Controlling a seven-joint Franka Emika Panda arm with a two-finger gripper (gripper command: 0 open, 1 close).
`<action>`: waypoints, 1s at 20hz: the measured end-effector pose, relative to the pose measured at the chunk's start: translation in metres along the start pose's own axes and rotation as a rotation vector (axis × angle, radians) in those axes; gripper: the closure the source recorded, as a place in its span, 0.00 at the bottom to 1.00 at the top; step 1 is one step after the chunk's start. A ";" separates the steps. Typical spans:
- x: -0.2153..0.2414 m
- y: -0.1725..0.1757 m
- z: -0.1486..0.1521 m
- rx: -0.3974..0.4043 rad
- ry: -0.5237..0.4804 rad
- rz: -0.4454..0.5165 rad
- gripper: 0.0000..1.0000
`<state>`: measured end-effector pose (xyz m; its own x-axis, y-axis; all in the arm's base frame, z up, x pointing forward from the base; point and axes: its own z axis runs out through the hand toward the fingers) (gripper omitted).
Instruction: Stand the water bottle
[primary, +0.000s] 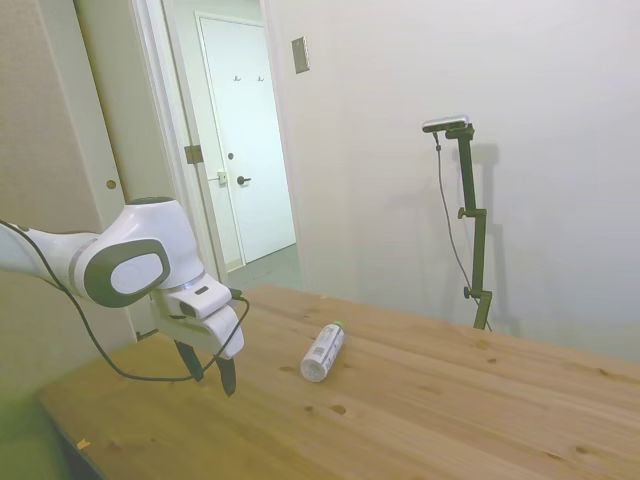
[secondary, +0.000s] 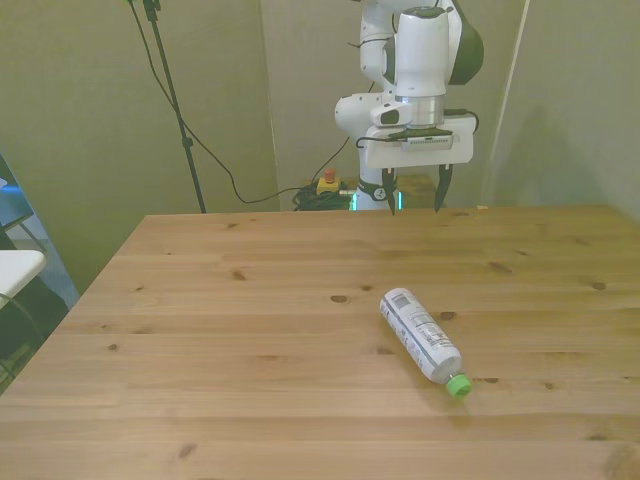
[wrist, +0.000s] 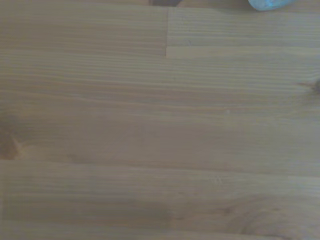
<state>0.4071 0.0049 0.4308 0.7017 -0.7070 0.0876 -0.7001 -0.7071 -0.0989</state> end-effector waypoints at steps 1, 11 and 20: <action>0.000 0.000 0.000 0.000 0.000 0.000 0.00; 0.027 -0.064 -0.005 -0.006 0.083 -0.048 0.00; 0.111 -0.167 0.002 0.001 0.219 -0.042 0.00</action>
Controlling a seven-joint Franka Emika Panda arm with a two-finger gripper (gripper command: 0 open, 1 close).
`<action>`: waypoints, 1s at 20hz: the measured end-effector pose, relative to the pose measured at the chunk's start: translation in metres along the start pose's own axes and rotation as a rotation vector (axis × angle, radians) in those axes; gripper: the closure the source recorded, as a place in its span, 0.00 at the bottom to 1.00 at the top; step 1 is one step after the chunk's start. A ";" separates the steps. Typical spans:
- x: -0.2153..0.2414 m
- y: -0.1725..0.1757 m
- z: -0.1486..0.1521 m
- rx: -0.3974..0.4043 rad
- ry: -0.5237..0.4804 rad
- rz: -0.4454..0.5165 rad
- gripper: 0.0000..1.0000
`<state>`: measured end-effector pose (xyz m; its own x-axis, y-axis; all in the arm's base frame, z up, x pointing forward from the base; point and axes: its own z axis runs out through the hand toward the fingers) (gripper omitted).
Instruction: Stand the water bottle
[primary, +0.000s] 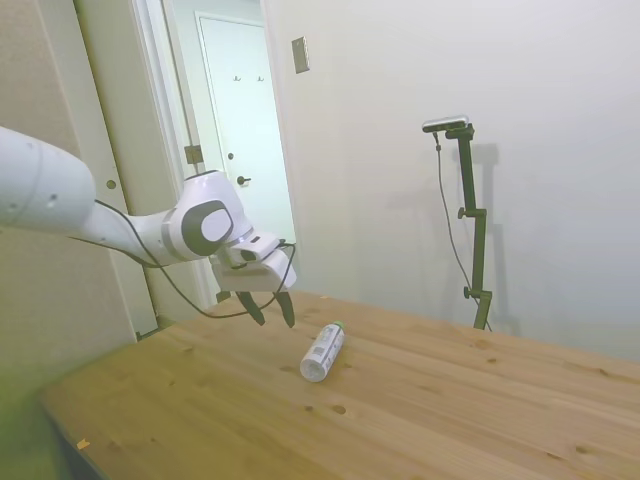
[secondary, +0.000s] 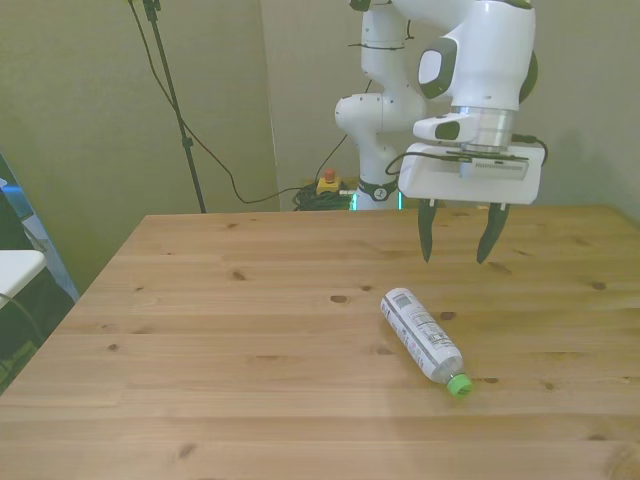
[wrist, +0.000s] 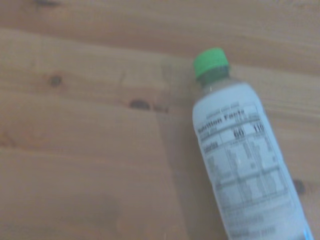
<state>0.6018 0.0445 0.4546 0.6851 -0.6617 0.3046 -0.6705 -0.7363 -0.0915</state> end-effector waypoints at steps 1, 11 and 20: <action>0.007 -0.009 0.006 0.003 0.009 0.009 0.00; 0.060 -0.056 0.046 -0.005 0.057 0.067 0.00; 0.081 -0.074 0.089 -0.060 0.054 0.077 0.00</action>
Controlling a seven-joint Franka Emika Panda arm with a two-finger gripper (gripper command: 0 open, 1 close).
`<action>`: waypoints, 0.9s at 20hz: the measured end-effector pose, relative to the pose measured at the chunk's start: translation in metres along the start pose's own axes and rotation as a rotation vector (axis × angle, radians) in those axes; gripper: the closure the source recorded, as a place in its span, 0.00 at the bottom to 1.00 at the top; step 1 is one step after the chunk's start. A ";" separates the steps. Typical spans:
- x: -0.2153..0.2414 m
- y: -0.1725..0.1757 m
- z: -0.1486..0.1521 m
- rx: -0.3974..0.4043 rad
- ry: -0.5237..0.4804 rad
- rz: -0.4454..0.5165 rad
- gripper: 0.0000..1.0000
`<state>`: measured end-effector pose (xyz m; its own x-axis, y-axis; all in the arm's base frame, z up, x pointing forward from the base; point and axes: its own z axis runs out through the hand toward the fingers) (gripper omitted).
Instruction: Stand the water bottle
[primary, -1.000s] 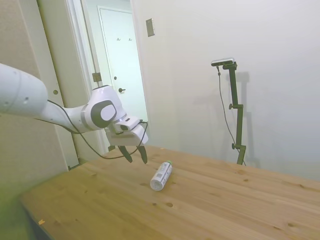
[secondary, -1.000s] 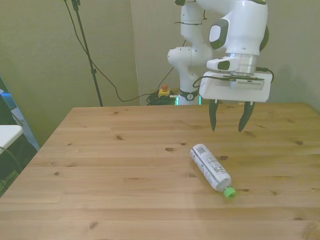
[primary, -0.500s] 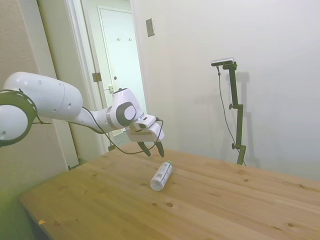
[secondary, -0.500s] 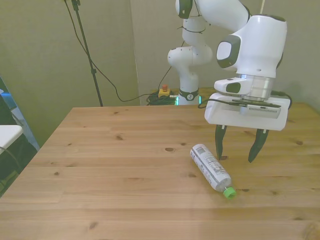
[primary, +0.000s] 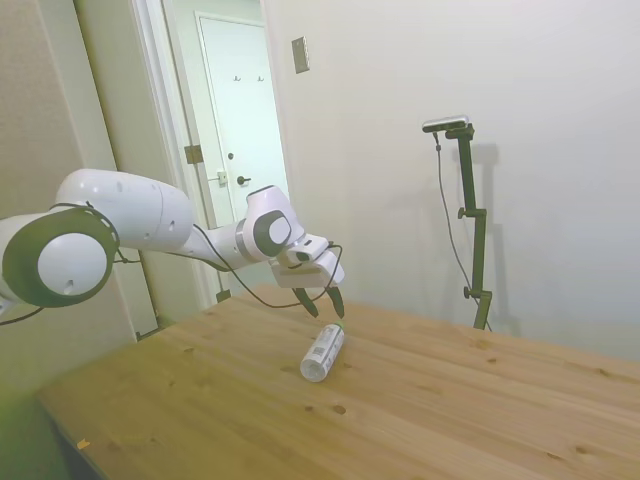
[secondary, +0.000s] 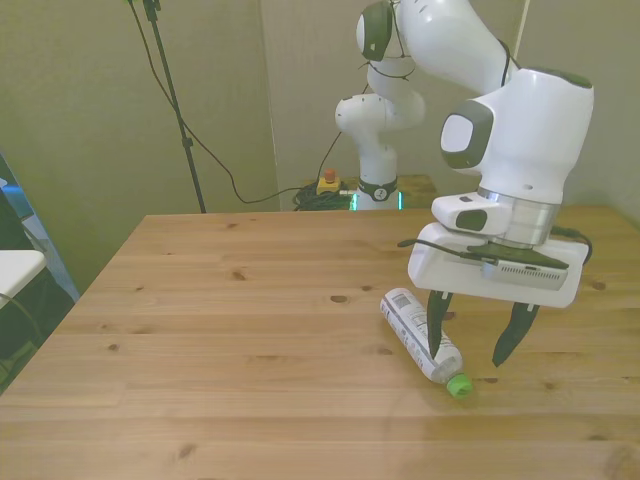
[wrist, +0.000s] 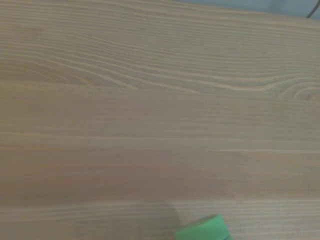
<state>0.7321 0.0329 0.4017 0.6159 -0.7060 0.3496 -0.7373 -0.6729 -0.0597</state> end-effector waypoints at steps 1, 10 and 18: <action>0.001 -0.001 0.005 -0.005 -0.001 0.001 0.00; 0.004 -0.001 0.034 -0.038 -0.008 0.007 1.00; 0.008 0.005 0.045 -0.055 -0.009 0.016 1.00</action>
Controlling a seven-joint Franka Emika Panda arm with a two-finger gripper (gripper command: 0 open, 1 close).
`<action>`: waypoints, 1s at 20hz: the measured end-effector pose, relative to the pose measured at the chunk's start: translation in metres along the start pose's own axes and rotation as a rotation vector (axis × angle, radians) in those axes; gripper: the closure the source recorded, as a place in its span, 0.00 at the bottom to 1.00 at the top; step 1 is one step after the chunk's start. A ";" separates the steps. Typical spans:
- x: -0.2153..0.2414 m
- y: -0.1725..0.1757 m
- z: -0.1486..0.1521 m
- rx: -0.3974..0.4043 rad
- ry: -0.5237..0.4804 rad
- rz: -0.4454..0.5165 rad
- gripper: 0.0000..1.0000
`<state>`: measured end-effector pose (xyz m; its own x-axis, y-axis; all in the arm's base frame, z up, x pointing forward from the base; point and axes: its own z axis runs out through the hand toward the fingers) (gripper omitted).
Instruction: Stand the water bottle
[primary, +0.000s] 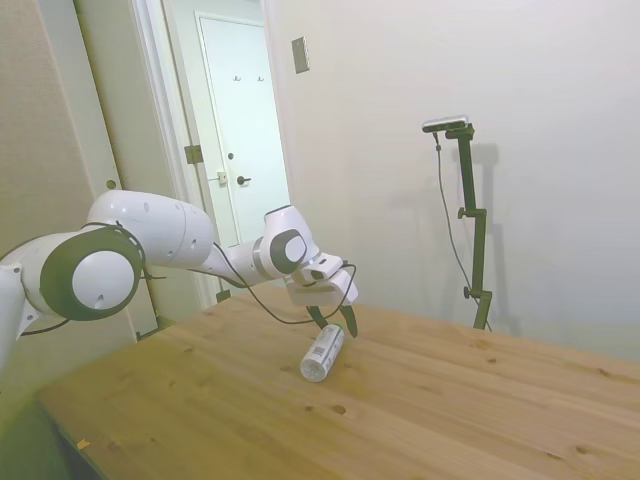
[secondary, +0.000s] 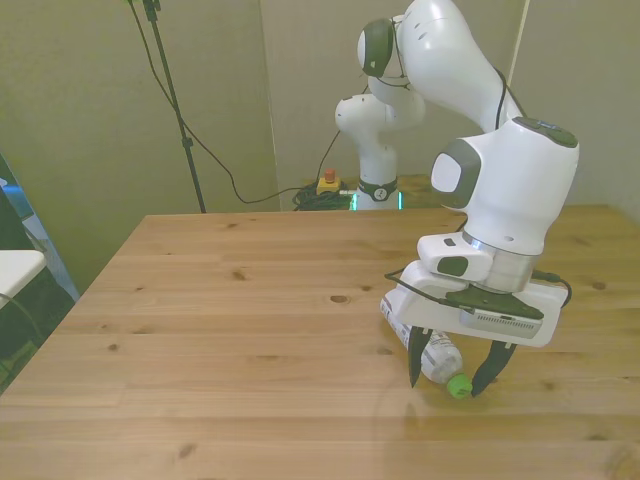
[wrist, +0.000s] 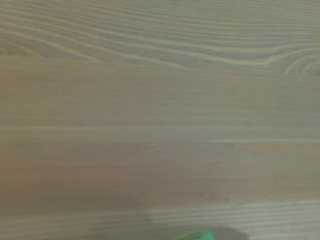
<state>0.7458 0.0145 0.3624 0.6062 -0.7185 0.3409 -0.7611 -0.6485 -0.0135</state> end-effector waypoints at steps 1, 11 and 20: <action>0.000 0.000 0.000 0.000 0.001 0.002 1.00; 0.005 0.006 0.007 0.004 -0.015 0.029 1.00; 0.009 0.010 0.008 0.013 -0.032 0.057 1.00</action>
<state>0.7453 -0.0006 0.3577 0.5696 -0.7616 0.3089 -0.7913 -0.6098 -0.0442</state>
